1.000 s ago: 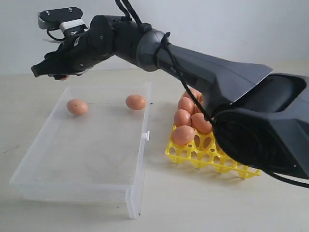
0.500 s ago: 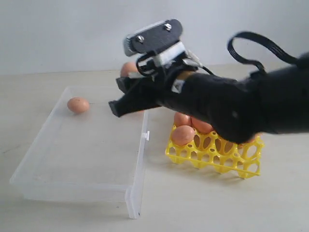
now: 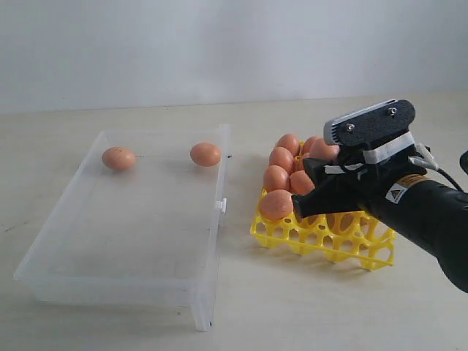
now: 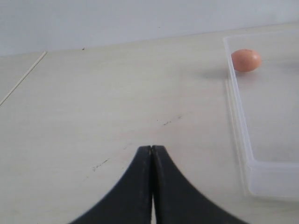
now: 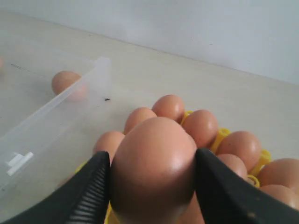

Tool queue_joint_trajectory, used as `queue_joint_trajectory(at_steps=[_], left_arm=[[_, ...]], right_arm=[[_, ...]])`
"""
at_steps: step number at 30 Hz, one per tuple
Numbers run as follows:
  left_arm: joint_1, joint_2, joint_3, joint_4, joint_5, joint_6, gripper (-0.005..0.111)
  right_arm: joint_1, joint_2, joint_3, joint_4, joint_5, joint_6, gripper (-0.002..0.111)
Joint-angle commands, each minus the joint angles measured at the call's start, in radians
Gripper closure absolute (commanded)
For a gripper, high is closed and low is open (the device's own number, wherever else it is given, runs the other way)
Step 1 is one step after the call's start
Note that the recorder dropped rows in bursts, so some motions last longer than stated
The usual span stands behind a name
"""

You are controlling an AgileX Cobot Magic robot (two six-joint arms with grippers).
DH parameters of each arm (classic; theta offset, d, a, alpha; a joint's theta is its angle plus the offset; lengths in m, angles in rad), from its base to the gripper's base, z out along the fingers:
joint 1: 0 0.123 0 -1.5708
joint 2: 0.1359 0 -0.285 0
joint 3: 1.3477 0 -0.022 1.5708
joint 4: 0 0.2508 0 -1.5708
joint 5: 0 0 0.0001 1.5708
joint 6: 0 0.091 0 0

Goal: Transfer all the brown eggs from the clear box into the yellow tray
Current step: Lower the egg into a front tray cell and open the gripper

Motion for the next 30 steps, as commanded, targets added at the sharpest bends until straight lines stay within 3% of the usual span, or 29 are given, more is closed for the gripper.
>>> queue_joint_trajectory(at_steps=[1,5,11,30], left_arm=[[-0.006,-0.006,-0.004,-0.002,-0.006,-0.002,0.107],[-0.006,-0.006,-0.004,-0.002,-0.006,-0.002,0.107],[-0.006,-0.006,-0.004,-0.002,-0.006,-0.002,0.107],[-0.006,-0.006,-0.004,-0.002,-0.006,-0.002,0.107]], right_arm=[[-0.02,0.01,0.008,-0.012,-0.031,0.025,0.108],[-0.02,0.047,0.018,-0.11,-0.033,0.109,0.108],[-0.02,0.108,0.038,-0.107,-0.078,0.118,0.108],[-0.02,0.169,0.038,-0.117,-0.181,0.003,0.108]])
